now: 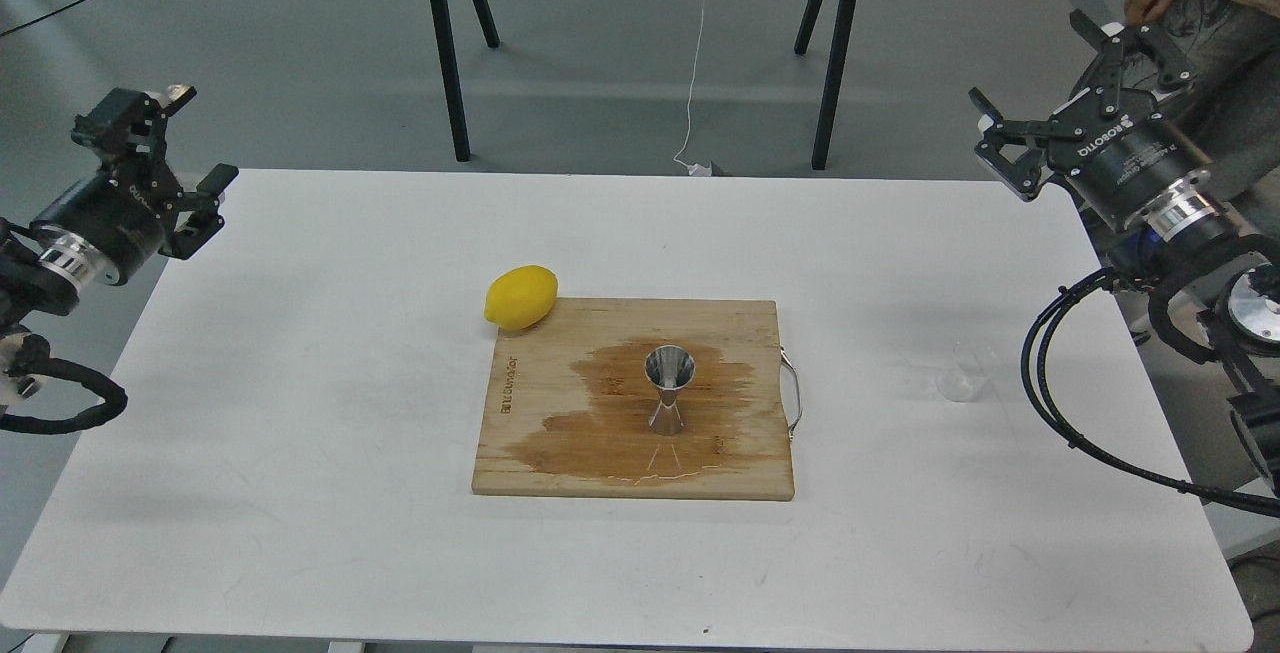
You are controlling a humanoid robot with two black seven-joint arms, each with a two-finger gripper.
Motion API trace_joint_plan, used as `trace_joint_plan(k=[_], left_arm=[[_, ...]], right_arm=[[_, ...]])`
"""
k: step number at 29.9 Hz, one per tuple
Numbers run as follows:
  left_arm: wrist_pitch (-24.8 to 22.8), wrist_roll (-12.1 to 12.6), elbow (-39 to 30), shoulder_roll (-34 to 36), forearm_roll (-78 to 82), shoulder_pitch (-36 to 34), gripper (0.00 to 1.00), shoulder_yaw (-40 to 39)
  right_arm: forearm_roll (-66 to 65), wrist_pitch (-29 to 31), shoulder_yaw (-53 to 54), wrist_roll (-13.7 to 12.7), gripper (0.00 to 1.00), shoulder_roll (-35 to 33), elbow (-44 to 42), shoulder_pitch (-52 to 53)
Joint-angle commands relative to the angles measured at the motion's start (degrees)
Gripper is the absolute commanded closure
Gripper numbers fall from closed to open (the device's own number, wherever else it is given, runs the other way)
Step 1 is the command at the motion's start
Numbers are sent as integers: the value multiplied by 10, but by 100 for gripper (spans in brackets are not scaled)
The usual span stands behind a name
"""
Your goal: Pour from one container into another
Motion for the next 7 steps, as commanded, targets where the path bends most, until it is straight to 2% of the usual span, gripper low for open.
trace_joint_plan(k=[1, 7], left_arm=[[0, 0, -3, 1, 0, -3, 2, -1], [0, 0, -40, 36, -1, -18, 2, -19]], right_arm=[[0, 0, 1, 0, 2, 2, -2, 0], [0, 0, 3, 4, 2, 2, -5, 5]])
